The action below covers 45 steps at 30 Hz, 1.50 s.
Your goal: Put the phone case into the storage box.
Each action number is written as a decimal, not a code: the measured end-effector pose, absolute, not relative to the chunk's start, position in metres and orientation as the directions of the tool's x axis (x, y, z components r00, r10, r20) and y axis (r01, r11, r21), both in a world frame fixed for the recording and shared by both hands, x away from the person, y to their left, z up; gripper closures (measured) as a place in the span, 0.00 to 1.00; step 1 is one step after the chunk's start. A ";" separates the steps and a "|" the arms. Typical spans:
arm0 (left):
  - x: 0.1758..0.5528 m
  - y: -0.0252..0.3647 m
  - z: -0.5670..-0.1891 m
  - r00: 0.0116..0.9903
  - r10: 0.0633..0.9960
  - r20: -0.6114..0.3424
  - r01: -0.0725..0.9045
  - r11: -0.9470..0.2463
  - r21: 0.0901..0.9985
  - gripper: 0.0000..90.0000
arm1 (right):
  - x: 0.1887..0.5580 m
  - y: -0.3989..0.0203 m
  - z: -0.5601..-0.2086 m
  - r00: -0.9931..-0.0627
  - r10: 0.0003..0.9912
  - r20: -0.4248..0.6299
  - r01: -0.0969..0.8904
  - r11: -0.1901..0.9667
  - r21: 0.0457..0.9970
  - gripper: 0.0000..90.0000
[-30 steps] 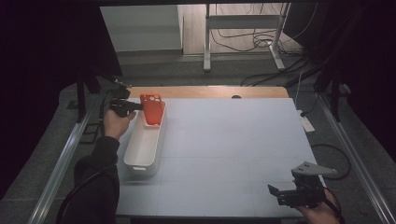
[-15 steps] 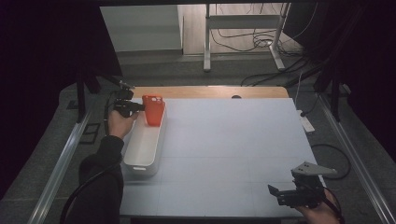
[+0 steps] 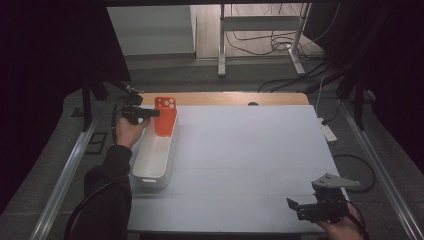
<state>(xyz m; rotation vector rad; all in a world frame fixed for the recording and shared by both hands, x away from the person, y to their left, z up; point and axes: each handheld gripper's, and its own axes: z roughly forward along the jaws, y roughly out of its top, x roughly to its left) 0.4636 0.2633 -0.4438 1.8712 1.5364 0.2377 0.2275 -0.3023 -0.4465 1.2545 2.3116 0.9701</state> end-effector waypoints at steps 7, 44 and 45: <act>0.460 0.262 -0.443 0.313 0.913 -0.262 0.772 -0.084 0.630 0.56 | 0.227 -0.302 -0.447 -0.555 0.832 0.028 0.603 0.379 0.702 0.00; 0.428 0.260 -0.435 0.473 0.845 -0.248 0.677 -0.169 0.716 0.06 | 0.227 -0.302 -0.447 -0.556 0.831 0.025 0.602 0.382 0.701 0.00; 0.427 0.260 -0.436 0.482 0.841 -0.246 0.672 -0.175 0.719 0.06 | 0.227 -0.302 -0.447 -0.556 0.831 0.024 0.602 0.382 0.701 0.00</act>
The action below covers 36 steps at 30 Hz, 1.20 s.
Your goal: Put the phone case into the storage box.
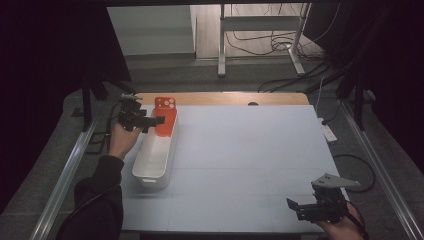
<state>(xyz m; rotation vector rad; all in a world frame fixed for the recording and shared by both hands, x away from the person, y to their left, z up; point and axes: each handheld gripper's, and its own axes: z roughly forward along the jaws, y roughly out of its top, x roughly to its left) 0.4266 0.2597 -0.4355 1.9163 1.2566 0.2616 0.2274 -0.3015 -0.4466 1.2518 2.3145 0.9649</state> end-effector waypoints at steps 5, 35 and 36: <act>0.421 0.257 -0.437 0.504 0.831 -0.235 0.658 -0.193 0.728 0.06 | 0.227 -0.301 -0.447 -0.556 0.831 0.024 0.602 0.382 0.701 0.00; 0.389 0.239 -0.444 0.590 0.777 -0.220 0.599 -0.239 0.764 0.02 | 0.226 -0.301 -0.446 -0.554 0.833 0.018 0.601 0.385 0.701 0.00; 0.388 0.238 -0.444 0.595 0.772 -0.221 0.596 -0.240 0.766 0.02 | 0.226 -0.301 -0.446 -0.554 0.832 0.017 0.600 0.385 0.701 0.00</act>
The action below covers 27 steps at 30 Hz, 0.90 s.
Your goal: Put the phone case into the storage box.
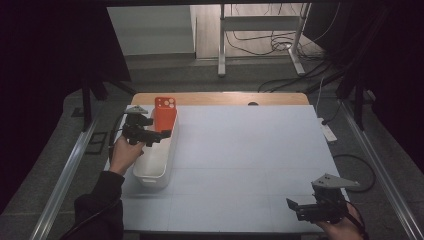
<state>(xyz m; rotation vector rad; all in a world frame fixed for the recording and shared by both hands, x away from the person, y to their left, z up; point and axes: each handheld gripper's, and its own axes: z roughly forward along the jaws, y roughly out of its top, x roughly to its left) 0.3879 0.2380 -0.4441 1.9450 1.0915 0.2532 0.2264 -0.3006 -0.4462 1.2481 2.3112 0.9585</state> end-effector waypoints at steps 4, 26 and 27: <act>0.384 0.235 -0.444 0.605 0.766 -0.216 0.589 -0.249 0.769 0.01 | 0.226 -0.300 -0.446 -0.555 0.832 0.016 0.600 0.387 0.700 0.00; 0.359 0.237 -0.442 0.610 0.753 -0.247 0.597 -0.231 0.768 0.01 | 0.226 -0.301 -0.446 -0.562 0.827 0.012 0.592 0.392 0.704 0.00; 0.357 0.238 -0.442 0.609 0.753 -0.250 0.598 -0.229 0.768 0.01 | 0.226 -0.301 -0.446 -0.563 0.827 0.012 0.592 0.392 0.704 0.00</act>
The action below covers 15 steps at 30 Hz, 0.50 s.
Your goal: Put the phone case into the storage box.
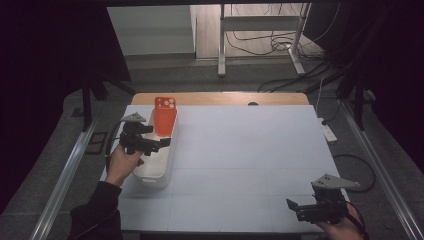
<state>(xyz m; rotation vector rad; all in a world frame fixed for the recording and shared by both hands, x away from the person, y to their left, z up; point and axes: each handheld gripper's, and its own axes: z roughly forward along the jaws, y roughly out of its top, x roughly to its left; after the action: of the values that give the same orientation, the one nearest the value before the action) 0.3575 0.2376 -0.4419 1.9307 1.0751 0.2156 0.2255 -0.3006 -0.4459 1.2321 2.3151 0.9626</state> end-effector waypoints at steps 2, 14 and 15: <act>0.355 0.239 -0.443 0.608 0.754 -0.249 0.598 -0.229 0.768 0.01 | 0.226 -0.301 -0.446 -0.563 0.826 0.012 0.591 0.392 0.705 0.00; 0.336 0.236 -0.445 0.626 0.736 -0.258 0.593 -0.235 0.770 0.01 | 0.226 -0.301 -0.446 -0.565 0.825 0.014 0.591 0.393 0.704 0.00; 0.334 0.236 -0.444 0.632 0.732 -0.255 0.591 -0.242 0.770 0.01 | 0.226 -0.300 -0.446 -0.565 0.825 0.014 0.591 0.393 0.704 0.00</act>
<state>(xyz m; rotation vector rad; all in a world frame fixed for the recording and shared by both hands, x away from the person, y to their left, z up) 0.3336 0.2359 -0.4445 1.9397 1.0436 0.1948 0.2256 -0.3005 -0.4459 1.2303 2.3186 0.9649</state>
